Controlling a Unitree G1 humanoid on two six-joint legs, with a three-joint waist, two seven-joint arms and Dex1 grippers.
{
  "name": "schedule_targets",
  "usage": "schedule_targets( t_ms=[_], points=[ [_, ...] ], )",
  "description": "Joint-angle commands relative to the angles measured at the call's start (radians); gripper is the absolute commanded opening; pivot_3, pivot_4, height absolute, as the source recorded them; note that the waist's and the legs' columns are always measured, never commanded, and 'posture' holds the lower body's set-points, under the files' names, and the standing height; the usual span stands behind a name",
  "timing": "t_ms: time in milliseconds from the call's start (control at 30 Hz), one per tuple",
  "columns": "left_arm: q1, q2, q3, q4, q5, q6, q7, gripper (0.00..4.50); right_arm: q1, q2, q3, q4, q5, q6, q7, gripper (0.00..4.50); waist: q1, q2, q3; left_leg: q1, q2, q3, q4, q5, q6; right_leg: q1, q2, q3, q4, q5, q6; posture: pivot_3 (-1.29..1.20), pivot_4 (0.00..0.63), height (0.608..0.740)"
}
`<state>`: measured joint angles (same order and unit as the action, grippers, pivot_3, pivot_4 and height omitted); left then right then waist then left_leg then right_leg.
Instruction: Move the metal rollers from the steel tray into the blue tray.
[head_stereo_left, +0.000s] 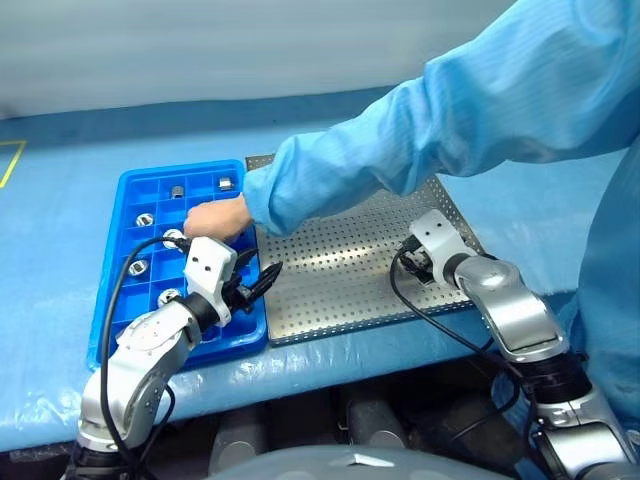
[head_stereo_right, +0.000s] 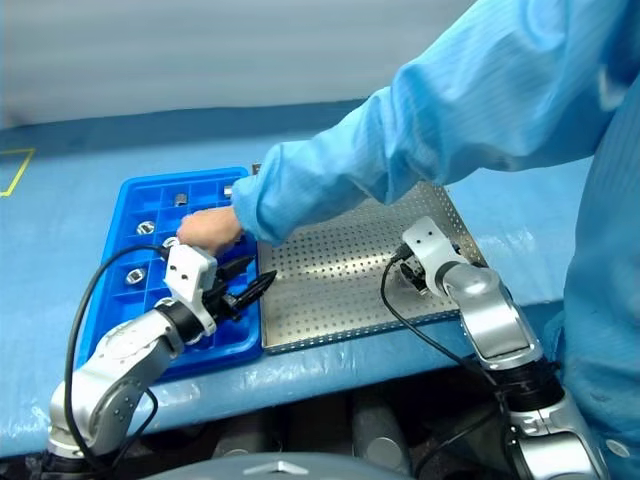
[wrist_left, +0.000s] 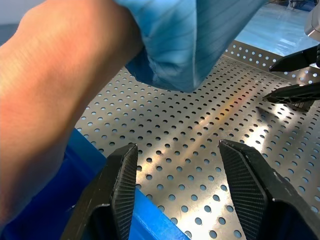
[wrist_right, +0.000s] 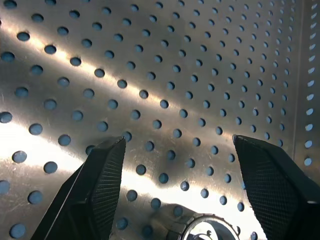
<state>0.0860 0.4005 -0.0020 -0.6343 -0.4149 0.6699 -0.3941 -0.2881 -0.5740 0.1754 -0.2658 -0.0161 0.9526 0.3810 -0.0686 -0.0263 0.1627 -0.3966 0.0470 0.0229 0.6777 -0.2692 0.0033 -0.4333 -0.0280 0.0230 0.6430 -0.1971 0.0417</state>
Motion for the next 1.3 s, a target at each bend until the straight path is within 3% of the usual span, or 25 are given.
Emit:
schedule_targets(
  t_ms=[33, 533, 633, 800, 1033, 1300],
  points=[
    [0.008, -0.002, 0.001, -0.015, -0.005, -0.010, 0.000, 2.81, 0.015, -0.027, -0.032, -0.017, -0.026, 0.013, -0.017, 3.64, 0.000, 0.000, 0.000, 0.000, 0.000, 0.000, 0.000, 0.000, 0.000, 0.000, 0.000, 0.000, 0.000, 0.000, 0.000, -0.10, 0.150, 0.740],
    [0.025, 0.006, 0.023, -0.025, -0.005, -0.006, 0.007, 2.81, 0.057, -0.018, -0.038, 0.013, -0.028, 0.066, -0.027, 3.64, 0.006, -0.001, -0.001, 0.002, -0.001, -0.001, 0.003, 0.000, 0.000, 0.004, 0.000, 0.001, 0.000, 0.001, 0.002, -0.09, 0.150, 0.740],
    [0.027, 0.009, 0.030, -0.025, -0.006, -0.005, 0.005, 2.81, 0.065, -0.012, -0.043, -0.005, -0.022, 0.084, -0.032, 3.11, 0.011, 0.000, -0.001, 0.002, -0.001, -0.001, 0.003, 0.000, 0.000, 0.004, 0.000, 0.001, 0.000, 0.001, 0.001, -0.10, 0.150, 0.740],
    [0.016, 0.014, 0.037, -0.016, -0.007, -0.003, 0.000, 2.81, 0.066, -0.006, -0.030, -0.031, -0.018, 0.089, -0.030, 1.52, 0.021, 0.000, -0.001, 0.001, -0.001, -0.001, 0.003, 0.000, 0.000, 0.004, 0.000, 0.001, -0.001, 0.001, 0.002, -0.10, 0.150, 0.740],
    [0.005, 0.019, 0.036, -0.010, -0.004, -0.003, -0.002, 2.81, 0.055, 0.032, -0.027, -0.049, -0.016, 0.067, -0.041, 1.52, 0.013, 0.000, -0.001, 0.001, -0.001, -0.001, 0.003, 0.000, 0.000, 0.004, 0.000, 0.001, -0.001, 0.001, 0.002, -0.10, 0.150, 0.740],
    [0.015, 0.027, 0.061, -0.010, -0.009, -0.006, -0.004, 2.81, -0.027, 0.210, -0.085, -0.210, 0.195, 0.054, 0.064, 1.52, -0.009, 0.002, 0.000, 0.001, 0.000, -0.001, 0.003, 0.000, 0.000, 0.002, 0.002, 0.003, 0.001, 0.001, 0.002, -0.10, 0.150, 0.740]
  ],
)
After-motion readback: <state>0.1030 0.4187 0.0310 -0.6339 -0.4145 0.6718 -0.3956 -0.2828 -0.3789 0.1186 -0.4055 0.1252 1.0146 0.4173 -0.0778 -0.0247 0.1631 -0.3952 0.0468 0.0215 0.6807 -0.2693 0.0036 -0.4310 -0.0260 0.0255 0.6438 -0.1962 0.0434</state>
